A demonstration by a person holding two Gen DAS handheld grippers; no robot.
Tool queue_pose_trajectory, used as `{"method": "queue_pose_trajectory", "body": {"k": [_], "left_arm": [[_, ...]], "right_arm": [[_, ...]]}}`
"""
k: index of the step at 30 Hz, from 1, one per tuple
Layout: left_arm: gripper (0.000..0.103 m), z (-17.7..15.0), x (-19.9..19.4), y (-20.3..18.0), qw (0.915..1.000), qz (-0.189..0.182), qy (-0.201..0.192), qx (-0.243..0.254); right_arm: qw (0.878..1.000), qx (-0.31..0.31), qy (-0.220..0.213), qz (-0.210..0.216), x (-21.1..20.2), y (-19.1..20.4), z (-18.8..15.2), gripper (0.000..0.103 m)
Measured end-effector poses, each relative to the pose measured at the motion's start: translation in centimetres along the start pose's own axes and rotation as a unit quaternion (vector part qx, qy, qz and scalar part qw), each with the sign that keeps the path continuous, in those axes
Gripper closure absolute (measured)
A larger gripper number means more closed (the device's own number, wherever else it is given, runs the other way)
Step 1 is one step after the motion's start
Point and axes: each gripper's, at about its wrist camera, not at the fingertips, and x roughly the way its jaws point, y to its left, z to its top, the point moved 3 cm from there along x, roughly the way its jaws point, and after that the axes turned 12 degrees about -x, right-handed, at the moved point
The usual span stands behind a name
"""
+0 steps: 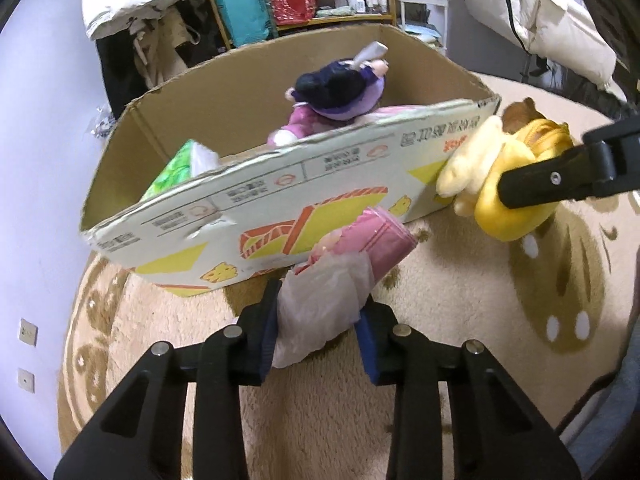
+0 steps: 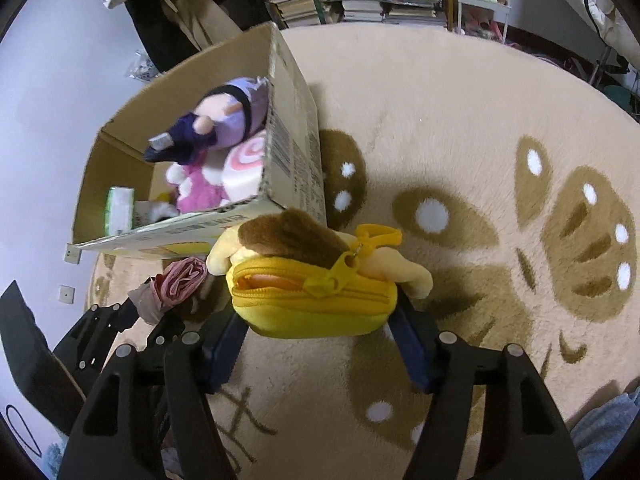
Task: Organize soft objects
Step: 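Carry the yellow pouch and pink bundle over the box and lower them in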
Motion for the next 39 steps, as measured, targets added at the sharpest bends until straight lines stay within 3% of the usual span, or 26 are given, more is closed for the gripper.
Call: {"method": "queue_pose_trajectory", "body": {"k": [13, 22, 31, 39], "left_arm": [[0.075, 1.2, -3.6, 2.7, 0.9973, -0.011, -0.029, -0.066], [0.075, 1.9, -7.8, 4.7, 0.9899, -0.007, -0.087, -0.112], [0.076, 3.5, -12.4, 5.2, 0.9816, 0.011, -0.162, -0.101], [0.076, 6.5, -12.9, 6.3, 0.9755, 0.012, -0.191, -0.108]], "right_arm": [[0.996, -0.072, -0.050, 0.000, -5.2, 2.9, -0.3, 0.032], [0.988, -0.104, -0.113, 0.012, -8.1, 4.7, 0.2, 0.032], [0.975, -0.138, -0.173, 0.002, -10.3, 6.9, 1.0, 0.032], [0.968, -0.154, -0.196, -0.010, -10.4, 7.3, 3.0, 0.032]]}}
